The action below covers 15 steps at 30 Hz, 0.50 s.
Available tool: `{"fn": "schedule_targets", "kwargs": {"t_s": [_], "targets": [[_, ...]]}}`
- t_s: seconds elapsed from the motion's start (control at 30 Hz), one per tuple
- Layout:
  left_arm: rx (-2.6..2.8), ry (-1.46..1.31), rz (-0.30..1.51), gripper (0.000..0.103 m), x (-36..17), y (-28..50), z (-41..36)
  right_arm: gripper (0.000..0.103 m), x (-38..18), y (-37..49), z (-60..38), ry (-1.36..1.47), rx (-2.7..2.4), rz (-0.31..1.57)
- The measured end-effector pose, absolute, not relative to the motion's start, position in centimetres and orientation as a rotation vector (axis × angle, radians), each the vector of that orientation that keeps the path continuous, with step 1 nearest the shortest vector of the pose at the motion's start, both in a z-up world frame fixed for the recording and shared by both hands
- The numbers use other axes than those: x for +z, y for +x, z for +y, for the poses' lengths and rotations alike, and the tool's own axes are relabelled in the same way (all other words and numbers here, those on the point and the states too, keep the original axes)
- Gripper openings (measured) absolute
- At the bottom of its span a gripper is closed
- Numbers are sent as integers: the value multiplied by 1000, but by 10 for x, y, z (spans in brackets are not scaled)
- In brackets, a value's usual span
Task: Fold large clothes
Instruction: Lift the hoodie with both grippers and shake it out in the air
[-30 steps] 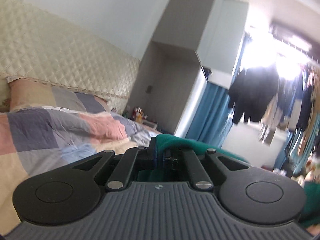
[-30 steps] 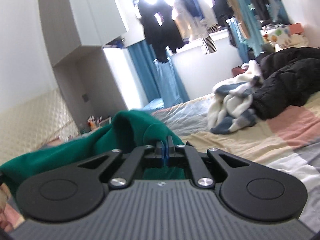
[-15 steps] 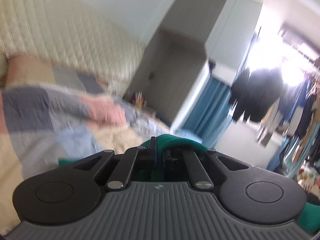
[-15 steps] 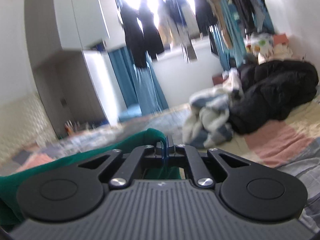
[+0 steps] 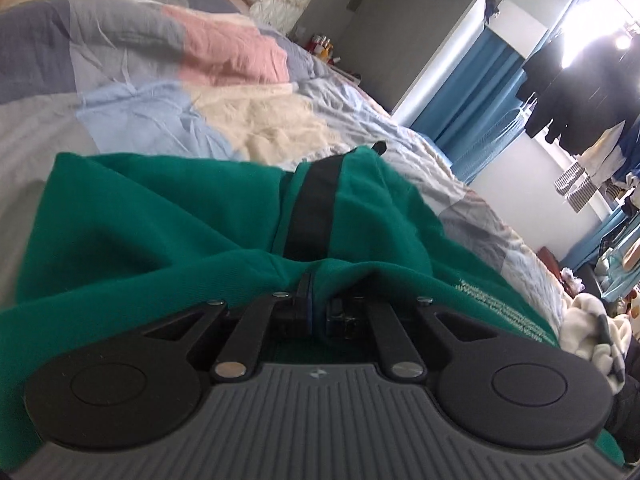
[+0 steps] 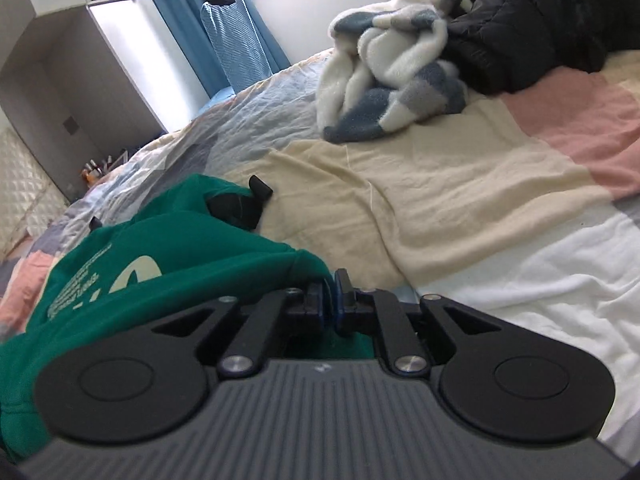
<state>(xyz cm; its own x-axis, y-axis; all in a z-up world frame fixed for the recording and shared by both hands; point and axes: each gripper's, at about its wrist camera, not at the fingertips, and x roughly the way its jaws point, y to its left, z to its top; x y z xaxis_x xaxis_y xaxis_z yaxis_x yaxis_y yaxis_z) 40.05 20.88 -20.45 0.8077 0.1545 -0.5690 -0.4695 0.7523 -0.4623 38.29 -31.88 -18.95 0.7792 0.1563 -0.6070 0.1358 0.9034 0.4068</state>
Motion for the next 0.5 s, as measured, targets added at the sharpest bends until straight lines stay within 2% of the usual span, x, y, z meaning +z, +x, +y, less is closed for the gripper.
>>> {"fn": "schedule_targets", "kwargs": {"t_s": [0.2, 0.27, 0.3, 0.33, 0.37, 0.43, 0.5], "targets": [[345, -642, 527, 7, -201, 391, 204, 11, -173, 374, -313, 410, 4, 678], [328, -674, 527, 19, -198, 383, 205, 11, -167, 367, -313, 400, 5, 672], [314, -693, 527, 25, -196, 379, 206, 16, -163, 365, -314, 400, 1, 668], [296, -711, 521, 38, -194, 374, 206, 27, -159, 361, -315, 407, -4, 665], [272, -723, 515, 51, -193, 370, 206, 34, -155, 356, -317, 419, -3, 661], [247, -726, 509, 60, -189, 361, 205, 64, -149, 345, -320, 440, 8, 647], [230, -721, 496, 67, -184, 351, 202, 75, -144, 335, -321, 456, 23, 634]]}}
